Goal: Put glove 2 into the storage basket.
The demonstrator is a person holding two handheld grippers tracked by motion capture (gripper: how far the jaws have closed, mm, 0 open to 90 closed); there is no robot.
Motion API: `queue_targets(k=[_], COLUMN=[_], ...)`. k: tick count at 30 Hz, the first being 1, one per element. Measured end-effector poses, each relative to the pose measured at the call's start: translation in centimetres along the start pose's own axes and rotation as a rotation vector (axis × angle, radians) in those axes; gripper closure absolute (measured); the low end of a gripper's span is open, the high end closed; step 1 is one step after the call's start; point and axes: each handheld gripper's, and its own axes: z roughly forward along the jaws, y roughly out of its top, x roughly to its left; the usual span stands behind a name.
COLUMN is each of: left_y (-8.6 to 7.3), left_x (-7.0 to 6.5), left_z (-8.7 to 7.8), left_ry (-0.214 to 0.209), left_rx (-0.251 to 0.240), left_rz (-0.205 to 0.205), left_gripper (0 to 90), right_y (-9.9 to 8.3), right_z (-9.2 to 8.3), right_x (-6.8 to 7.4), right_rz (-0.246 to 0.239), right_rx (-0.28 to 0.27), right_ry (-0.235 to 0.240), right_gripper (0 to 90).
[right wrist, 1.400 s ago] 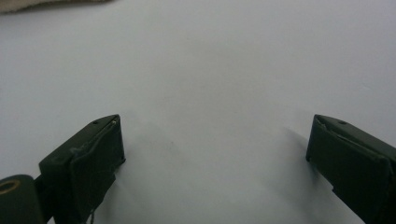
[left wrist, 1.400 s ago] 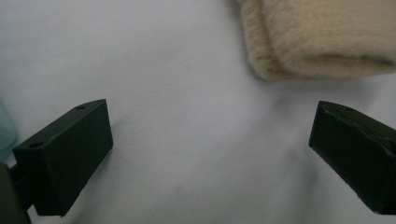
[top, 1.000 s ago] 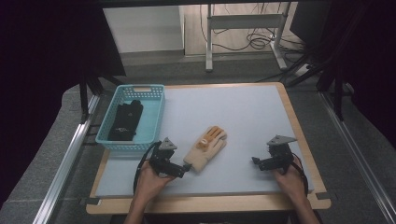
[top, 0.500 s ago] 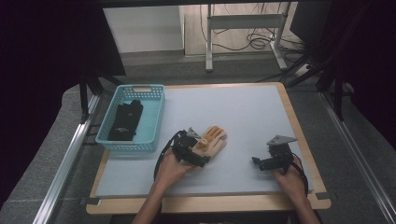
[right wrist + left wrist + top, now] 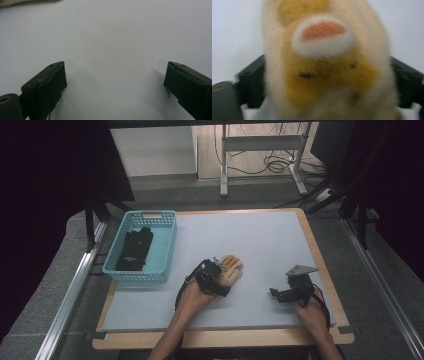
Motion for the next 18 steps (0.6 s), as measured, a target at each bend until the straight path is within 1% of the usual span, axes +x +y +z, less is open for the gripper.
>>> queue_targets(k=[2, 6, 8, 11, 13, 15, 18], left_y=[0.0, 0.0, 0.1, 0.1, 0.0, 0.0, 0.0], left_x=[-0.1, -0.2, -0.3, -0.2, 0.0, 0.2, 0.6], left_z=[-0.2, -0.5, -0.6, -0.7, -0.8, -1.0, -1.5], left_ry=[-0.003, -0.007, -0.006, -0.008, -0.021, -0.031, -0.032], left_rx=[0.003, 0.003, 0.006, 0.003, 0.000, -0.005, -0.016], left_rz=[0.008, 0.006, 0.005, -0.003, -0.013, -0.020, -0.034], left_gripper=[24.1, 39.2, 44.1, 48.7, 50.4, 51.4, 52.4], right_y=[0.0, 0.0, 0.0, 0.0, 0.0, 0.0, 0.0], right_z=[0.0, 0.0, 0.0, 0.0, 0.0, 0.0, 0.0], right_x=[0.0, 0.0, 0.0, 0.0, 0.0, 0.0, 0.0], right_rz=[0.000, 0.000, 0.000, -0.002, -0.001, -0.001, 0.000], right_rx=[0.000, 0.000, 0.000, -0.001, 0.000, 0.000, 0.000], right_ry=[0.000, 0.000, 0.000, 0.000, 0.000, 0.000, 0.000], right_gripper=[3.8, 3.8, 3.8, 3.8, 3.9, 3.8, 3.8])
